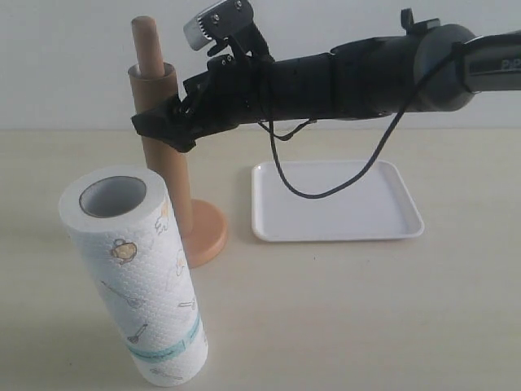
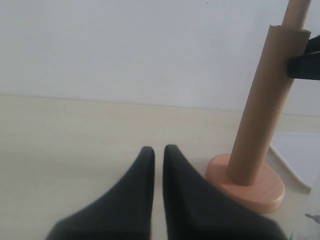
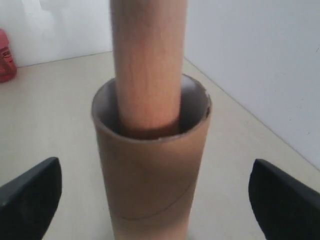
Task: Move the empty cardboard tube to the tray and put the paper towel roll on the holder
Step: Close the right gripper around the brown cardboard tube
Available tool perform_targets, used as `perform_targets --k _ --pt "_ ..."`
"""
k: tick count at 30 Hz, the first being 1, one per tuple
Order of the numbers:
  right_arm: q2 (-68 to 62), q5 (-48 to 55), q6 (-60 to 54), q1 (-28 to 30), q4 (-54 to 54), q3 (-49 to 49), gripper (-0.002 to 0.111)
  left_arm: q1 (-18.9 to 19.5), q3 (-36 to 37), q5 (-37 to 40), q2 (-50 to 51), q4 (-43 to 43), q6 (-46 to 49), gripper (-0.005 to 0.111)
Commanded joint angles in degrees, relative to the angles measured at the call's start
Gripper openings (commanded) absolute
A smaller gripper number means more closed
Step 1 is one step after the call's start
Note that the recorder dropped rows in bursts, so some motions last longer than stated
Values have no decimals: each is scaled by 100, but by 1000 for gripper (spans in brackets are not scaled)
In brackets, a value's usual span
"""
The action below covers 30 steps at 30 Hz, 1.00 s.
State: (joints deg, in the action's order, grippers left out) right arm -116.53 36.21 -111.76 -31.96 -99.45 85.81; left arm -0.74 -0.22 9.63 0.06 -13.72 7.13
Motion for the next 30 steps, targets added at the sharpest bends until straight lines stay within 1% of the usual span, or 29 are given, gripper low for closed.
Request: perform_targets --k 1,23,24,26,29,30 --pt "-201 145 86 -49 -50 192 94 18 22 -55 -6 -40 7 6" --pt "-408 366 -110 -71 -50 231 92 18 22 -55 -6 -40 7 6" --pt "-408 366 -126 -71 -50 231 90 18 22 -55 -6 -40 7 6" --pt "-408 366 -126 -71 -50 231 82 18 22 -55 -6 -40 7 6" --pt "-408 419 -266 -71 -50 231 64 18 22 -55 -6 -40 7 6" --pt "-408 485 -324 -71 -50 231 56 18 22 -55 -6 -40 7 6"
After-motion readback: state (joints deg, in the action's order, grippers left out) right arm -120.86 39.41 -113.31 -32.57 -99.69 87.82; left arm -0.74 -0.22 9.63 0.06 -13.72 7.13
